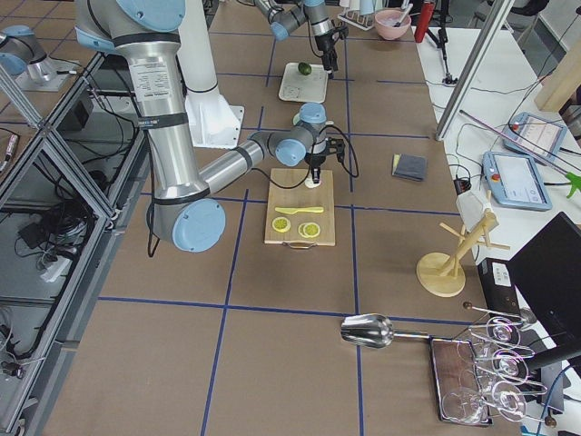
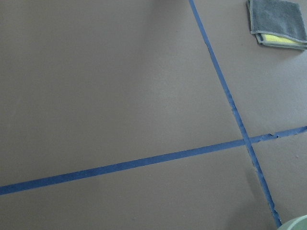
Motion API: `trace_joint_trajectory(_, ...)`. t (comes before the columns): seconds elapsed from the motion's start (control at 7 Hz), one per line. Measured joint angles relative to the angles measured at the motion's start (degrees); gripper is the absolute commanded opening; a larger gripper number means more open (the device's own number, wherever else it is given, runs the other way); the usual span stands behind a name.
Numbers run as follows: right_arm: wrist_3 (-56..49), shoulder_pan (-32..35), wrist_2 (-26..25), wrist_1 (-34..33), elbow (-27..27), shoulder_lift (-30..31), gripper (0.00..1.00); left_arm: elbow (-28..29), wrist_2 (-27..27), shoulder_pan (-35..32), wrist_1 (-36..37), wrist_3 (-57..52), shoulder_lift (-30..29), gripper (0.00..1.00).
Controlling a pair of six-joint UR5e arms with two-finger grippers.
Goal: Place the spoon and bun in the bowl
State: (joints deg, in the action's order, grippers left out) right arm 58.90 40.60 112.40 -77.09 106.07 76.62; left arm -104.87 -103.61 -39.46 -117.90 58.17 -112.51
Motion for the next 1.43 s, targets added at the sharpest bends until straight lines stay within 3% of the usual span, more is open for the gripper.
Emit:
trace_joint_trajectory(0.43,8.4,-1.8,-0.59,-5.23,2.75,-9.17,0.11,-6.31,-3.57,-3.83,0.01,-2.48,6.65,1.0)
trace_joint_trajectory(0.86,22.26,-9.04,-4.98,-4.09,-5.51,-23.11,0.17,-9.27,-9.69,-14.55,-0.08,-16.91,14.49,1.0)
trace_joint_trajectory(1.0,24.22,-11.11,-7.75,-2.11,-9.05,-25.54,0.38,-9.29,-11.27,-17.1,-0.07,-20.97,15.8,1.0)
trace_joint_trajectory(1.14,25.0,-12.37,-9.38,0.13,-11.64,-26.42,0.66,-9.22,-11.94,-18.29,-0.05,-23.1,16.4,1.0)
trace_joint_trajectory(1.29,25.24,-13.25,-10.16,1.53,-13.21,-26.68,0.76,-9.14,-12.17,-18.69,-0.05,-23.89,16.57,1.0)
trace_joint_trajectory(1.43,25.31,-14.05,-10.67,2.12,-14.01,-26.78,0.77,-9.05,-12.24,-18.77,-0.05,-24.14,16.59,1.0)
